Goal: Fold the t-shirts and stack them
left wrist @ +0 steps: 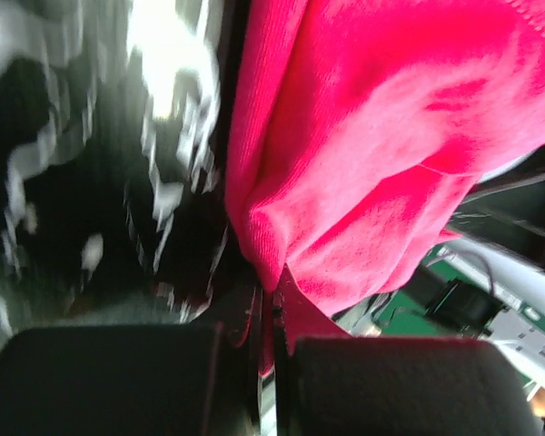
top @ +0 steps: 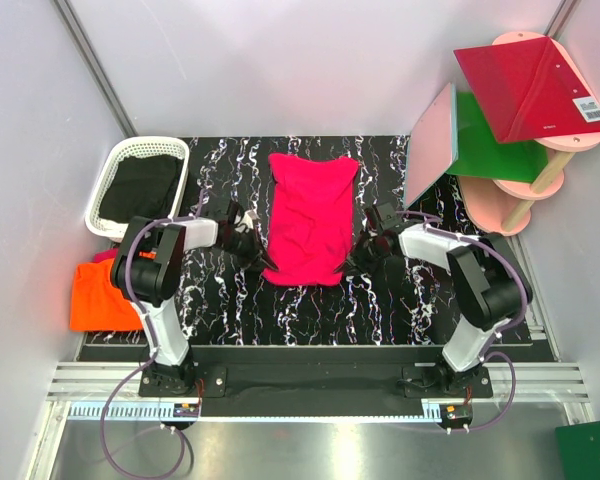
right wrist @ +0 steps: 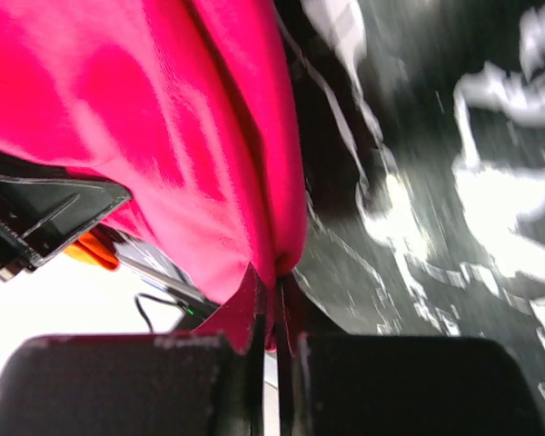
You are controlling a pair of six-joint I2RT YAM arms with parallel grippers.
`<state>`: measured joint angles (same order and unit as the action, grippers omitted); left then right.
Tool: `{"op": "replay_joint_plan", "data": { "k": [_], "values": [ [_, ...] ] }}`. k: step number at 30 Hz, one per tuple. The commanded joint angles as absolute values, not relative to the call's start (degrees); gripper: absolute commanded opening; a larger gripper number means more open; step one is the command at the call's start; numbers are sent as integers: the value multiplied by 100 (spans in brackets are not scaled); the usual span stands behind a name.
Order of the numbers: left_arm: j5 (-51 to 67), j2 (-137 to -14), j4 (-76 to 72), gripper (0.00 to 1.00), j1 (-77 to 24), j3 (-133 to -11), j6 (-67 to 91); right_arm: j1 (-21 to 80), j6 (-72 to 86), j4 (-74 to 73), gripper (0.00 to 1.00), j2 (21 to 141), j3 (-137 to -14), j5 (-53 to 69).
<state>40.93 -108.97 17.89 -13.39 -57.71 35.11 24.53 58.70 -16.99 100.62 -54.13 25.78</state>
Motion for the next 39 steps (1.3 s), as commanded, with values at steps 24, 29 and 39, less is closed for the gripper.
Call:
{"op": "replay_joint_plan", "data": {
  "k": [24,29,39],
  "values": [
    [4008,-10993,4052,0,-1477,-8647,3788,2101,3920,-3050,0,11266,-9086,2531],
    [3903,-11495,4052,0,-1354,-9420,4025,1881,3788,-3067,0,12040,-9982,2724],
    [3788,-11970,4034,0,-941,-10432,4289,1512,3613,-3094,0,12612,-10994,3075]
  ]
}}
